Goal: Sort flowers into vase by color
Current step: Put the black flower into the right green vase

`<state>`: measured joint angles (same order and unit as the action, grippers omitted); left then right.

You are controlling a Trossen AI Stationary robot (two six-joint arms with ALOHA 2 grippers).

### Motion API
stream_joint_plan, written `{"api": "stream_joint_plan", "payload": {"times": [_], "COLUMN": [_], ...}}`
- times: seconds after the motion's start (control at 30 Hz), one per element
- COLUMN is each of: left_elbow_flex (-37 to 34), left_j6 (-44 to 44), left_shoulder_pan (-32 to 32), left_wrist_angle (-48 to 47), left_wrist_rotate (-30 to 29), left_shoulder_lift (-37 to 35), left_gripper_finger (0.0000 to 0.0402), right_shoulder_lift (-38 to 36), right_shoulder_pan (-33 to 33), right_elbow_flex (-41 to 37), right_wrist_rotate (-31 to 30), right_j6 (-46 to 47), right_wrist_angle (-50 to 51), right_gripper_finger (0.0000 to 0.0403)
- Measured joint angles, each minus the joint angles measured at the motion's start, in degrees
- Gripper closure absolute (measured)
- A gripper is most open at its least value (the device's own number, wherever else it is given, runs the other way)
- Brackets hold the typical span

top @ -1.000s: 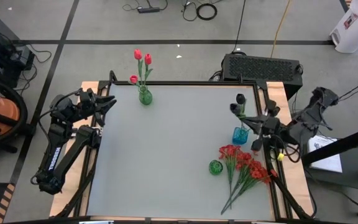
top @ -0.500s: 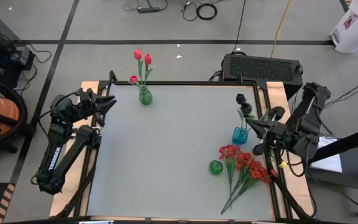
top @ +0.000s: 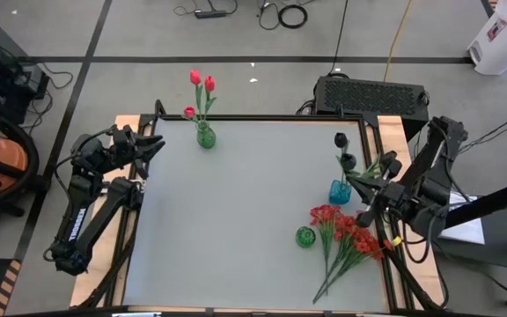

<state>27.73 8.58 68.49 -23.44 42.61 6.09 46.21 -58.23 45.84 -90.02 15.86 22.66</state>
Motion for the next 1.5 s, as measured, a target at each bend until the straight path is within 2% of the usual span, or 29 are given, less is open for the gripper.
{"api": "stream_joint_plan", "payload": {"times": [0.23, 0.4, 0.93, 1.5], "left_elbow_flex": [0.0, 0.0, 0.0, 0.0], "left_j6": [0.0, 0.0, 0.0, 0.0], "left_shoulder_pan": [0.0, 0.0, 0.0, 0.0], "left_wrist_angle": [0.0, 0.0, 0.0, 0.0], "left_wrist_rotate": [0.0, 0.0, 0.0, 0.0], "left_shoulder_lift": [0.0, 0.0, 0.0, 0.0], "left_gripper_finger": [0.0283, 0.0283, 0.0283, 0.0283], "right_shoulder_lift": [0.0, 0.0, 0.2, 0.8], "right_shoulder_pan": [1.1, 1.9, 2.0, 5.0], "right_elbow_flex": [0.0, 0.0, 0.0, 0.0], "right_wrist_rotate": [0.0, 0.0, 1.8, 2.0], "right_j6": [0.0, 2.4, 25.4, 25.1], "right_wrist_angle": [1.5, 6.1, 27.1, 27.6], "right_gripper_finger": [0.0403, 0.0403, 0.0403, 0.0403]}}
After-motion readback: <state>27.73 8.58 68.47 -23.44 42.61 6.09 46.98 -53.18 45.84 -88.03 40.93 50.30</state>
